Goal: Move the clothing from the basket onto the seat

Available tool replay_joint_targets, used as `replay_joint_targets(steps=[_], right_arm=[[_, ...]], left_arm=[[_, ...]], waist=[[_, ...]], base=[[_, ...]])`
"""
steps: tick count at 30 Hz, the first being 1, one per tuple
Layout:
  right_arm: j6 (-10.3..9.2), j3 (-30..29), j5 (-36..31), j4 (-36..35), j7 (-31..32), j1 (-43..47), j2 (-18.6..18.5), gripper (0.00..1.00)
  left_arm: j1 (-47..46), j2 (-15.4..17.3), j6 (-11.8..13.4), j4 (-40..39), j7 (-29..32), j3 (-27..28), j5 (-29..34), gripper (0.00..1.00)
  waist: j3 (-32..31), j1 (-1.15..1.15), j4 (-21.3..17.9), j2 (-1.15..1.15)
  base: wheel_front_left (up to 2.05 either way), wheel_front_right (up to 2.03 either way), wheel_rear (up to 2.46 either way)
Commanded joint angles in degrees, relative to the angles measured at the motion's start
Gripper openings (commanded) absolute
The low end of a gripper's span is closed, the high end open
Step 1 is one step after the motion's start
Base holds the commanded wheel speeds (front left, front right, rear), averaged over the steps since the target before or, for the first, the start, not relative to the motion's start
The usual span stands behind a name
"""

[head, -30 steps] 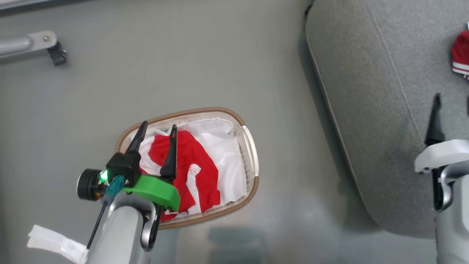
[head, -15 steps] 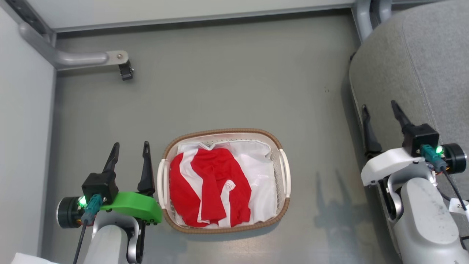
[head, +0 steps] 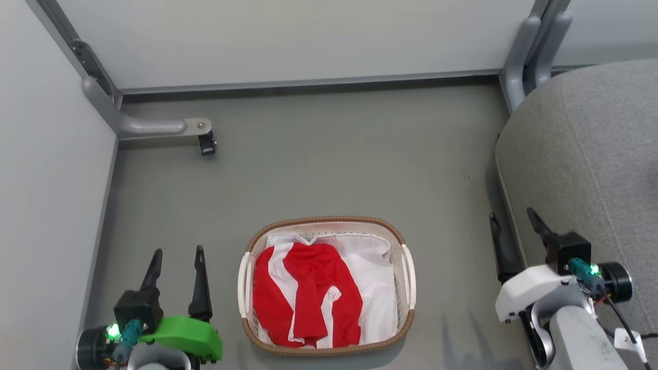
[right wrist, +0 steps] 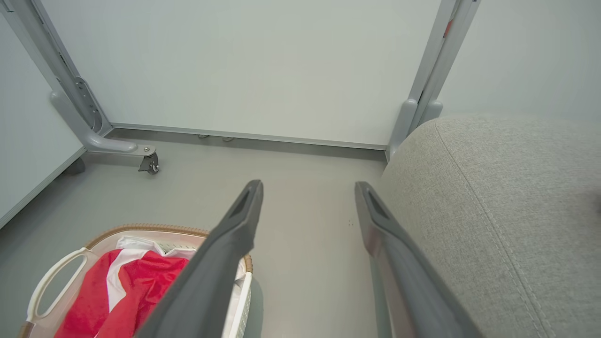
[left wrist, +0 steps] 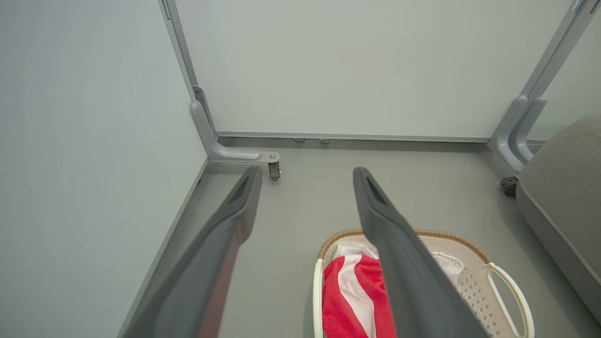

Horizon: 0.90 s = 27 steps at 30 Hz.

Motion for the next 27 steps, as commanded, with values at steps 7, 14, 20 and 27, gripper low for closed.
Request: replay_joint_targets(steps=[7,14,20,27], right_arm=[[-0.06,0.9,2.1,0.0,0.0,4.9,-0.2,1.00],[-0.06,1.5,2.6,-0.1,0.0,5.4,-0.2,1.00],[-0.06,1.7,2.6,-0.6,0.0,4.0,-0.2,1.00],[-0.06,2.6,2.3,-2.9,0.0,0.6,-0.2,1.00]], left_arm=[[5.0,0.1,0.2,-1.7,0.0,-0.7,0.3,1.00],[6.4,0.1,-0.2,-2.4,0.0,-1.2,0.0,1.00],[5.3,0.1,-0.4,-2.6,0.0,-1.9,-0.1,1.00],[1.8,0.1,-1.4,-0.4,0.0,-4.7,-0.4,1.00]], waist=[[-4.7,0.00,-0.6,0.00],[-5.4,0.00,-0.9,0.00],[-4.2,0.00,-1.2,0.00],[1.6,0.00,-2.5,0.00]], base=[[0.00,0.00,0.00],[0.00,0.00,0.00],[0.00,0.00,0.00],[0.00,0.00,0.00]])
